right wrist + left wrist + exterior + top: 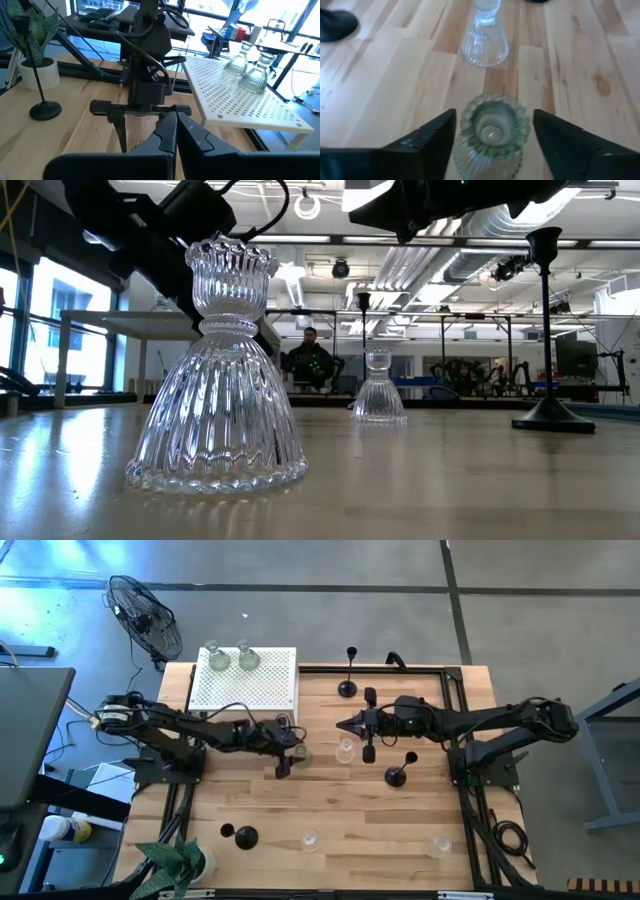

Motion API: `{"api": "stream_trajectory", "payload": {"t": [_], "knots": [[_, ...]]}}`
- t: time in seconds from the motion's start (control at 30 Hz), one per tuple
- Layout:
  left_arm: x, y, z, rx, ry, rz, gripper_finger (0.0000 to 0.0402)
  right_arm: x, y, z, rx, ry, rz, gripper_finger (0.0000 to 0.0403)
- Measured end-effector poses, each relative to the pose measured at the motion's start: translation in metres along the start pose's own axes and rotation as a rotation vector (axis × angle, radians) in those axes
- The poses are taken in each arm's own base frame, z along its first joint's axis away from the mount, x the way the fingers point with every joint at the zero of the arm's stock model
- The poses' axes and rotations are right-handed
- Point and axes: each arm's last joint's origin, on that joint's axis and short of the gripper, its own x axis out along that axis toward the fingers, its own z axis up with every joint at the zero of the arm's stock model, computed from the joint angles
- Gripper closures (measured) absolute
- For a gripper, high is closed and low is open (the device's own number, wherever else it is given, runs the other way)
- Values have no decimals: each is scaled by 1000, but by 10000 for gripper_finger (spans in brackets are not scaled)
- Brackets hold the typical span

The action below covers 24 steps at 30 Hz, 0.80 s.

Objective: Pick & Place candle stick holders
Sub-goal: Put the green candle holder on the shelf aligned with the other green candle holders

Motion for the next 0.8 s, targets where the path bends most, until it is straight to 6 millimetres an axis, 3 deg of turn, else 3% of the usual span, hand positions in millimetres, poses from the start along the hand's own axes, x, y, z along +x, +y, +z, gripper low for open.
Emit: {"api": "stream_trajectory", "payload": {"t": [0.17,0.47,0.6,0.8], "knots": [[0,-4,2,21,-26,-7,231,0,0,0,0,-1,0,401],[-3,-4,6,17,-26,-19,227,0,0,0,0,0,0,402],[-17,-4,31,12,-46,-15,215,0,0,0,0,0,0,401],[-52,-4,84,43,-100,-11,232,0,0,0,0,0,-1,401]]}}
